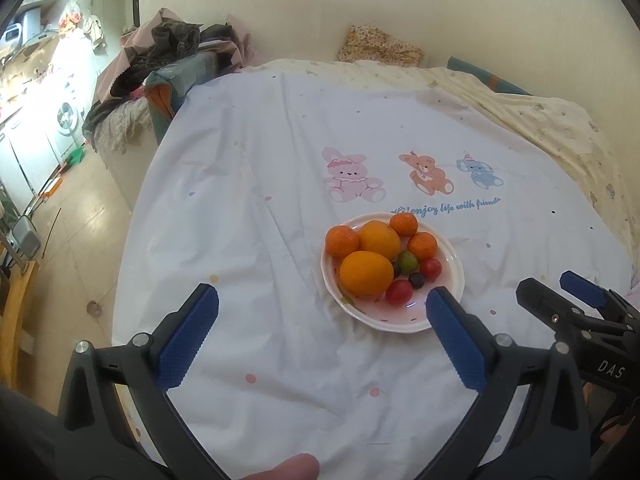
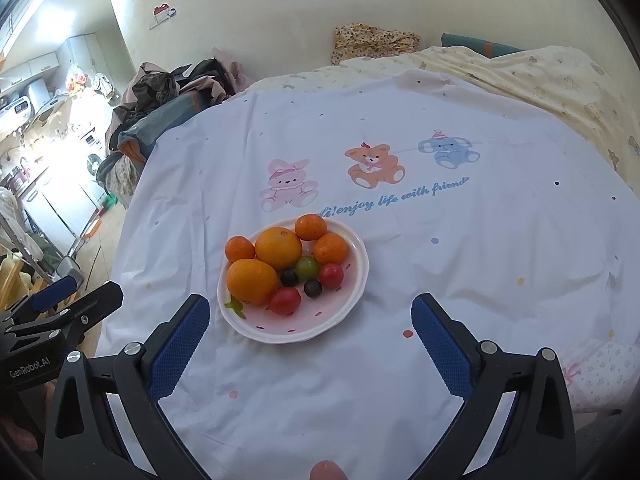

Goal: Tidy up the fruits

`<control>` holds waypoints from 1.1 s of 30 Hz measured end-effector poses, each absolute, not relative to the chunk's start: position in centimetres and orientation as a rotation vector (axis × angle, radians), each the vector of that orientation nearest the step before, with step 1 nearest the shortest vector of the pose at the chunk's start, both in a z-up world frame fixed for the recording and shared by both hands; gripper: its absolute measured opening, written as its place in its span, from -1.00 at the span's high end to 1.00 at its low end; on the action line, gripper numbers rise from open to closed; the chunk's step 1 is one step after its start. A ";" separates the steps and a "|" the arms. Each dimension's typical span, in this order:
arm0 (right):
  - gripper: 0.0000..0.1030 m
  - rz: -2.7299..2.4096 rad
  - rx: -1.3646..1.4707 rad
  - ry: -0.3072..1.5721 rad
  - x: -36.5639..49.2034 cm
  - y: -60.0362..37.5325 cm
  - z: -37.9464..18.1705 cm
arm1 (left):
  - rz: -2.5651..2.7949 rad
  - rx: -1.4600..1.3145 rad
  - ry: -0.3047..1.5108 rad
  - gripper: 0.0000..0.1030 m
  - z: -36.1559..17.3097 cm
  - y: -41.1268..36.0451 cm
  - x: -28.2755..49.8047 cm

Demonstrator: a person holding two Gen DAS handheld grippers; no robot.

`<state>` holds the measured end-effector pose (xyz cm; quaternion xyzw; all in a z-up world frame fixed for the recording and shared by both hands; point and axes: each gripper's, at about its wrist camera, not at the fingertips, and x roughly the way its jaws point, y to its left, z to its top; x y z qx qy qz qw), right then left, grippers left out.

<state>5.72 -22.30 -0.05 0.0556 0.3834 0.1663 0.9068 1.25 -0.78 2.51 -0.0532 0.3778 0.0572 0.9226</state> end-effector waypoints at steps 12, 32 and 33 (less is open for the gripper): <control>-1.00 0.338 0.122 0.788 5.7 -22.5 0.1 | 0.110 -0.115 0.778 -0.99 2.7 -0.8 1.3; -1.00 0.337 0.116 0.792 5.8 -22.3 -0.1 | 0.103 -0.118 0.789 -0.99 2.6 -0.7 1.4; -1.00 0.337 0.114 0.791 5.7 -22.3 0.0 | 0.103 -0.119 0.789 -0.99 2.6 -0.7 1.4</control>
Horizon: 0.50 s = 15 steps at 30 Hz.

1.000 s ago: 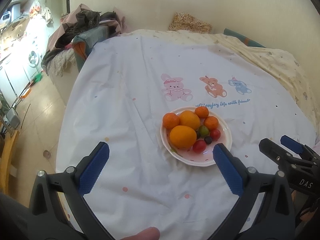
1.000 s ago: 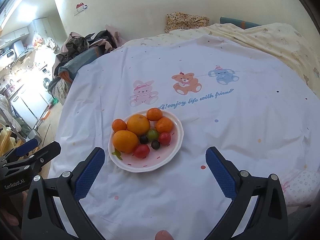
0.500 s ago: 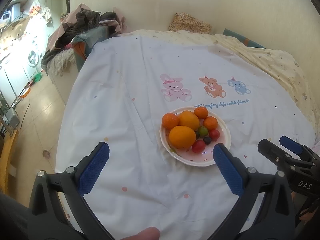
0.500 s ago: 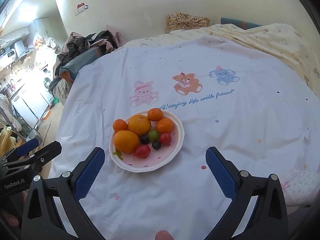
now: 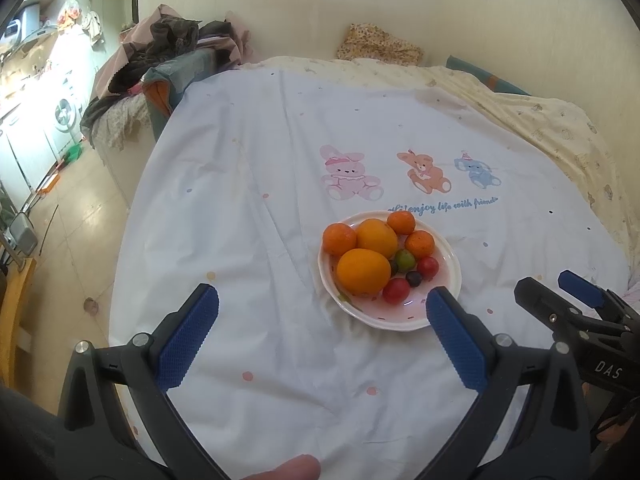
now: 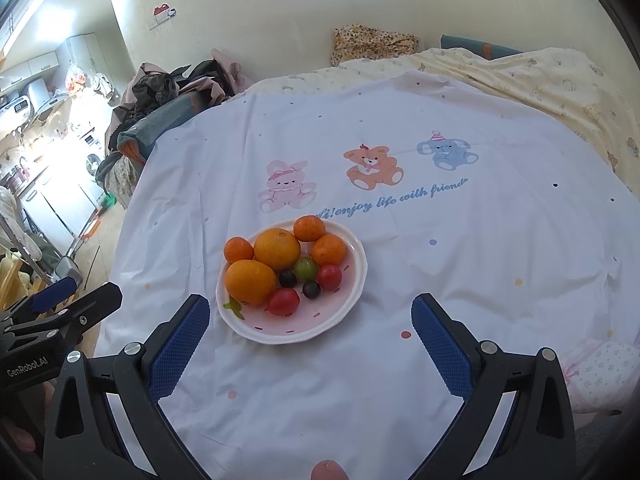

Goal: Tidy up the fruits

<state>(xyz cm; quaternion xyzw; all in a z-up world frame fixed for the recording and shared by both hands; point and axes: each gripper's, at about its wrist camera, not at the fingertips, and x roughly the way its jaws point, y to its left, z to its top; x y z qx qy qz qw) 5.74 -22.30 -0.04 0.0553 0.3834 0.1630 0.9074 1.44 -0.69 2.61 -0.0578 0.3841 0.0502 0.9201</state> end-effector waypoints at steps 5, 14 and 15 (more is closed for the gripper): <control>-1.00 0.339 0.109 0.787 5.6 -22.2 0.1 | 0.108 -0.118 0.790 -0.99 2.6 -0.6 1.5; -1.00 0.339 0.106 0.786 5.5 -22.2 0.2 | 0.110 -0.118 0.791 -0.99 2.4 -0.7 1.5; -1.00 0.340 0.106 0.786 5.5 -22.2 0.3 | 0.109 -0.121 0.791 -0.99 2.4 -0.7 1.4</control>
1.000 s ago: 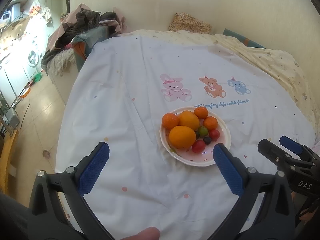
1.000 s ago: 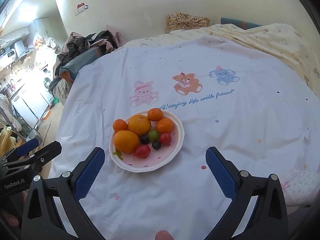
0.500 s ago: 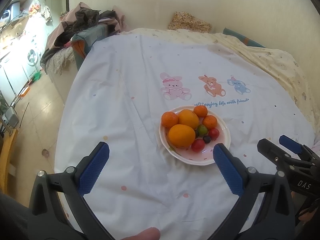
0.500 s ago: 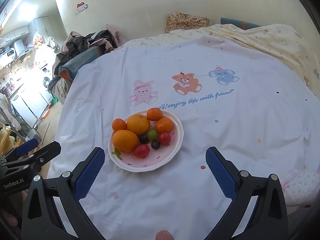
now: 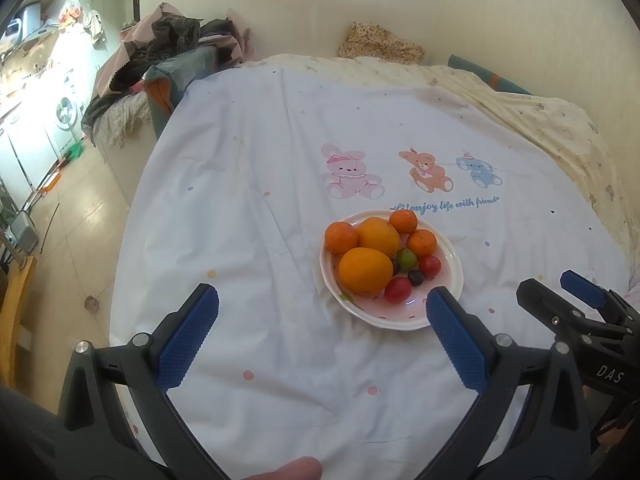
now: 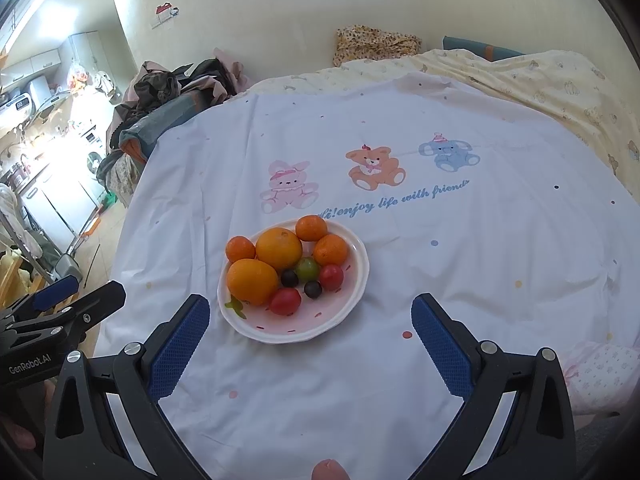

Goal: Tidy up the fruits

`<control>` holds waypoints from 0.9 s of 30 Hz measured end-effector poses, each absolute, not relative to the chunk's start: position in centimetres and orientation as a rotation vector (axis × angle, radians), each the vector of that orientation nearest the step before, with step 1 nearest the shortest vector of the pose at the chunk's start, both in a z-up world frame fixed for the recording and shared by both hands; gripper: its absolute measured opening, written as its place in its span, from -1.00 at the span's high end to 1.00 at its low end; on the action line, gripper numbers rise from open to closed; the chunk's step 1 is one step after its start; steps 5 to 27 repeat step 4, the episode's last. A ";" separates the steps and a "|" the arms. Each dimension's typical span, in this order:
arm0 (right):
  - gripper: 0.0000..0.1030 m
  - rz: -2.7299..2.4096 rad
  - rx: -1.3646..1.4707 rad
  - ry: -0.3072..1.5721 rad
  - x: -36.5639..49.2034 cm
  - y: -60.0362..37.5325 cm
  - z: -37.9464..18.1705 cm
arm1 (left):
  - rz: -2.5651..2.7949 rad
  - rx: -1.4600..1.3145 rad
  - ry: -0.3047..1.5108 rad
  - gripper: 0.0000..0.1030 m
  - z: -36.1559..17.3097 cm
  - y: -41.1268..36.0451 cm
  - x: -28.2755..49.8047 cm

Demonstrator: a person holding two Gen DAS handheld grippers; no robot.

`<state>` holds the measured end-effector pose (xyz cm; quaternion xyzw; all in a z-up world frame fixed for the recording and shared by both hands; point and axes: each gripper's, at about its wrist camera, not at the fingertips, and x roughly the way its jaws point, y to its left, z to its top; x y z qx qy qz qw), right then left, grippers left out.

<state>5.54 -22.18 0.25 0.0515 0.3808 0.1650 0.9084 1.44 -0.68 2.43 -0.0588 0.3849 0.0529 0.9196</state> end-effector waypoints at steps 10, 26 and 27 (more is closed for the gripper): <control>-1.00 0.352 0.109 0.797 5.5 -22.0 0.1 | 0.103 -0.132 0.802 -0.99 2.2 -0.6 1.5; -1.00 0.352 0.109 0.797 5.5 -22.0 0.1 | 0.103 -0.132 0.802 -0.99 2.2 -0.6 1.5; -1.00 0.352 0.109 0.797 5.5 -22.0 0.1 | 0.103 -0.132 0.802 -0.99 2.2 -0.6 1.5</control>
